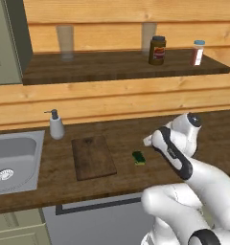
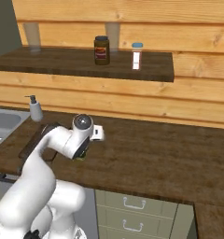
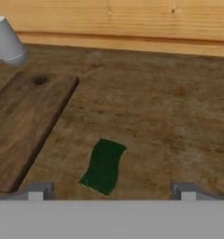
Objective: Pick up the sponge from the counter and clean the cutting board by briefly scrubbing or pressing down on the cutting board. Once finished, release the sponge.
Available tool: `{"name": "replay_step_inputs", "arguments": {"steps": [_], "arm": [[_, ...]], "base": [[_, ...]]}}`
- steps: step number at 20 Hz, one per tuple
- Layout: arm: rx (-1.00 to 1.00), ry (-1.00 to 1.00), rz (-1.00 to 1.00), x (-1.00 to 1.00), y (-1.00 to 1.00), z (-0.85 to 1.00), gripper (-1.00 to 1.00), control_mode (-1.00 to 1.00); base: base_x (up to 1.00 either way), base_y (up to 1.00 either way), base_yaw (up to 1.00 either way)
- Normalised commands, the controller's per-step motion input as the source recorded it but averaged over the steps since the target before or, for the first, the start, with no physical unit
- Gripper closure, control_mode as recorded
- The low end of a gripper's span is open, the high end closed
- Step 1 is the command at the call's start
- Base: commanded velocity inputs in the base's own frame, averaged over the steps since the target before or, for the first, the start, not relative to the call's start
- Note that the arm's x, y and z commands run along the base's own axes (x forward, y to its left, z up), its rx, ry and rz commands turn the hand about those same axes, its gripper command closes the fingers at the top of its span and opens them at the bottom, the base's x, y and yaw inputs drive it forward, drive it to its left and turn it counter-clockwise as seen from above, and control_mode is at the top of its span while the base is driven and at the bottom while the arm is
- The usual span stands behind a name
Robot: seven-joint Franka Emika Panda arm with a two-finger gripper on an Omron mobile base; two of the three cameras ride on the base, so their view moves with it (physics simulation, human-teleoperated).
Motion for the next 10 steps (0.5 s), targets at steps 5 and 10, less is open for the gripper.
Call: {"name": "replay_step_inputs", "arguments": {"steps": [5, 10], "arm": [[0.02, 0.0, -0.09, -0.72, 0.0, 0.86, -1.0, -1.0], [0.0, 0.0, -0.21, -0.78, 0.0, 0.69, -1.0, -1.0]], "base": [[0.0, 0.0, 0.0], [0.0, 0.0, 0.0]]}}
